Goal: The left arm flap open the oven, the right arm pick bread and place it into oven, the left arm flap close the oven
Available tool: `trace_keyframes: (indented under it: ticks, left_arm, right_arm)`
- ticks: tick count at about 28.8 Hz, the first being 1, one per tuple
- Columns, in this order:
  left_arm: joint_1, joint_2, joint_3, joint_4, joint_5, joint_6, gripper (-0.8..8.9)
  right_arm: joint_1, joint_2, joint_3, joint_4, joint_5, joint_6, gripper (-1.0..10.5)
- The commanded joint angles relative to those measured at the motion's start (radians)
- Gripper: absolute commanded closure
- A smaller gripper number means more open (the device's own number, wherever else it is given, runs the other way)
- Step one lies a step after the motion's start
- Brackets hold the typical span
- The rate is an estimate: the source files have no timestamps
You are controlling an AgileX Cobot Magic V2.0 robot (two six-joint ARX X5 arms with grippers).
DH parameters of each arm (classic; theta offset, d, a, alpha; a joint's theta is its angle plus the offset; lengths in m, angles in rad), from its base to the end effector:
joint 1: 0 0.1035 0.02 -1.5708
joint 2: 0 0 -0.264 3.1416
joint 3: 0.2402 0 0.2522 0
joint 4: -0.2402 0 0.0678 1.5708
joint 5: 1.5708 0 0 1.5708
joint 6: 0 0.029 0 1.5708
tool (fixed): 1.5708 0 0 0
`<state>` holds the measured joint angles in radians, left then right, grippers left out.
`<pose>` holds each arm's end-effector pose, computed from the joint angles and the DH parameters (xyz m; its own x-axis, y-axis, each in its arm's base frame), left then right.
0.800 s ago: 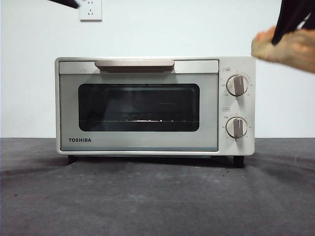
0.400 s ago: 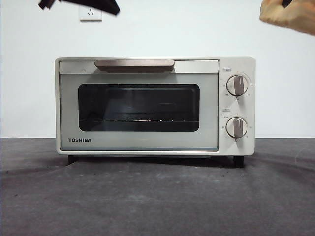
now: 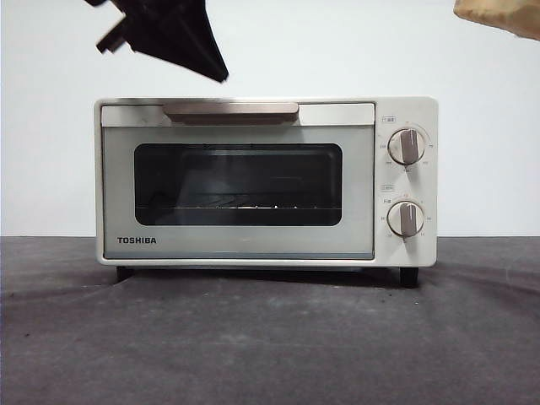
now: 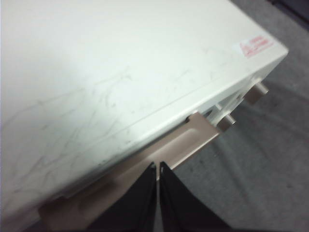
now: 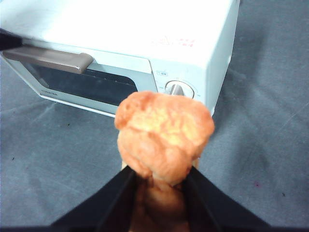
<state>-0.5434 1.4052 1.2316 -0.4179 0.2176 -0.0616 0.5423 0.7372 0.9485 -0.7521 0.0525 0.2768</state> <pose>0.2603 -0.1646 0.3271 0.5822 -0.6039 -0.5445 0.6276 0.7594 -0.1713 0.1159 0.0681 0.3412 0.7604 0.3969 -0.5141 -0.3382 0.9177 0.2083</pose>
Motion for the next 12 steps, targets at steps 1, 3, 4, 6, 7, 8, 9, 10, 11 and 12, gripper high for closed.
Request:
trace_keyframes:
  ticks: [1, 3, 4, 6, 7, 8, 9, 10, 11, 12]
  left_arm:
    - [-0.017, 0.028, 0.021, 0.019, -0.032, 0.034, 8.03]
    - [-0.026, 0.036, 0.021, 0.028, -0.050, 0.047, 8.03]
    - [-0.029, 0.039, 0.021, 0.032, -0.062, 0.051, 8.03]
    - [-0.034, 0.042, 0.021, 0.045, -0.083, 0.054, 8.03]
    - [-0.036, 0.044, 0.021, 0.052, -0.092, 0.056, 8.03]
    - [-0.037, 0.046, 0.021, 0.057, -0.098, 0.062, 8.03]
    - [-0.038, 0.047, 0.021, 0.059, -0.098, 0.069, 8.03]
    - [-0.038, 0.051, 0.021, 0.060, -0.098, 0.074, 8.03]
    - [-0.039, 0.054, 0.021, 0.060, -0.098, 0.077, 8.03]
    - [-0.039, 0.057, 0.021, 0.058, -0.099, 0.077, 8.03]
  right_arm:
    - [0.006, 0.005, 0.022, 0.007, 0.000, -0.012, 8.2]
    - [0.006, 0.005, 0.022, 0.007, 0.000, -0.018, 8.2]
    - [0.006, 0.005, 0.022, 0.007, 0.000, -0.021, 8.2]
    - [0.006, 0.004, 0.022, 0.007, 0.000, -0.023, 8.2]
    - [0.006, 0.004, 0.022, 0.007, 0.000, -0.023, 8.2]
    - [0.006, 0.004, 0.022, 0.007, 0.000, -0.023, 8.2]
    - [0.006, 0.004, 0.022, 0.007, 0.000, -0.023, 8.2]
    - [0.006, 0.004, 0.022, 0.007, 0.000, -0.023, 8.2]
    - [0.006, 0.004, 0.022, 0.007, 0.000, -0.023, 8.2]
    - [0.006, 0.004, 0.022, 0.007, 0.000, -0.023, 8.2]
